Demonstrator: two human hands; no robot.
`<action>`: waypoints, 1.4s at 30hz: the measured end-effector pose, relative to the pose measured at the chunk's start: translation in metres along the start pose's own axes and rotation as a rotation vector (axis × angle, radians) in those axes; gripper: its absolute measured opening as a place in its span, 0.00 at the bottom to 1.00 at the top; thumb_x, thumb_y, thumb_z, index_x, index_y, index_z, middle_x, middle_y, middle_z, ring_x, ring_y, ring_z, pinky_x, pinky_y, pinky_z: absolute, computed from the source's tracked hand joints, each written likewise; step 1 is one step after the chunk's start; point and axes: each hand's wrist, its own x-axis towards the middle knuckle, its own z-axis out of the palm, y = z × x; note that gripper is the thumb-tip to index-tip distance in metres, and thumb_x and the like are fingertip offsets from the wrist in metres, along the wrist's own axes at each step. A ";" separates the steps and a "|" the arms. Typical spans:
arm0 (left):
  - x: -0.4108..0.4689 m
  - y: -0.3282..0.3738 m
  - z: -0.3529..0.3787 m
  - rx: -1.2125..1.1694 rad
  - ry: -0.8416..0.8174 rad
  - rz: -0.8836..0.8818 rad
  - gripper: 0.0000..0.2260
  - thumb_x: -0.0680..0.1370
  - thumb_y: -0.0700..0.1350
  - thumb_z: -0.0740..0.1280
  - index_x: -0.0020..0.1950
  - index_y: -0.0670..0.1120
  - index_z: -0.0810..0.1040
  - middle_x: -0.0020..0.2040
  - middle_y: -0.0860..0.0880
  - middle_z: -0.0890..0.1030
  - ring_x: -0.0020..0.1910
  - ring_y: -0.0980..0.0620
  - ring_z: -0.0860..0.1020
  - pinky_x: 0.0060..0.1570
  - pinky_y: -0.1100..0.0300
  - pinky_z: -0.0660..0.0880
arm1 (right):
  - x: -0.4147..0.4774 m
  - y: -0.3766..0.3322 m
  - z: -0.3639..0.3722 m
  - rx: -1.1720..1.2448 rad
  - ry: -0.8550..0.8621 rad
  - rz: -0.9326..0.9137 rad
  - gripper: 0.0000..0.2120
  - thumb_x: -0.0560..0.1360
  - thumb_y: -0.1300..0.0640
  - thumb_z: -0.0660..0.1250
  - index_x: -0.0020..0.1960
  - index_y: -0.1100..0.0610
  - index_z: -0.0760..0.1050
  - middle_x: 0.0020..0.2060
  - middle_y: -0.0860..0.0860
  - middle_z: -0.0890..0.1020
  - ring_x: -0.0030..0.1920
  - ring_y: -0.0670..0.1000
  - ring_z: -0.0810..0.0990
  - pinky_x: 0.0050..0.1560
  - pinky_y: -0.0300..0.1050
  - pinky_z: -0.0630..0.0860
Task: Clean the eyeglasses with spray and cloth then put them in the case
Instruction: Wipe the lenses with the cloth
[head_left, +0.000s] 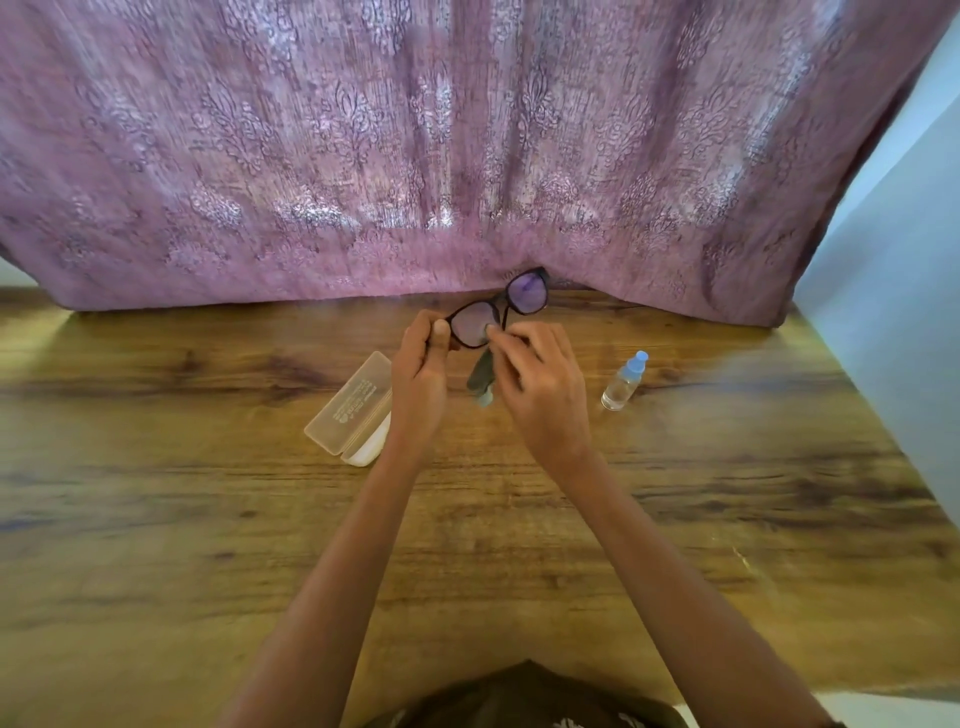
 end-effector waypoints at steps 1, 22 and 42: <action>0.000 0.000 0.000 0.004 -0.001 0.010 0.12 0.83 0.53 0.56 0.46 0.49 0.74 0.44 0.39 0.75 0.43 0.46 0.72 0.47 0.48 0.70 | 0.002 0.003 -0.001 0.005 0.014 0.028 0.07 0.76 0.65 0.70 0.53 0.66 0.82 0.44 0.57 0.81 0.45 0.55 0.79 0.47 0.43 0.77; -0.004 -0.002 0.009 0.003 -0.039 -0.004 0.11 0.82 0.51 0.57 0.43 0.50 0.73 0.42 0.45 0.76 0.43 0.48 0.74 0.47 0.52 0.71 | -0.002 0.000 0.003 -0.020 -0.024 -0.050 0.07 0.77 0.63 0.69 0.53 0.65 0.82 0.45 0.57 0.81 0.45 0.54 0.79 0.43 0.43 0.78; -0.007 -0.003 0.010 -0.019 -0.087 0.034 0.10 0.83 0.51 0.56 0.47 0.52 0.76 0.45 0.44 0.78 0.44 0.48 0.74 0.46 0.56 0.71 | 0.011 -0.001 0.002 -0.015 0.003 -0.021 0.07 0.78 0.61 0.69 0.52 0.63 0.83 0.45 0.54 0.82 0.45 0.52 0.80 0.42 0.43 0.78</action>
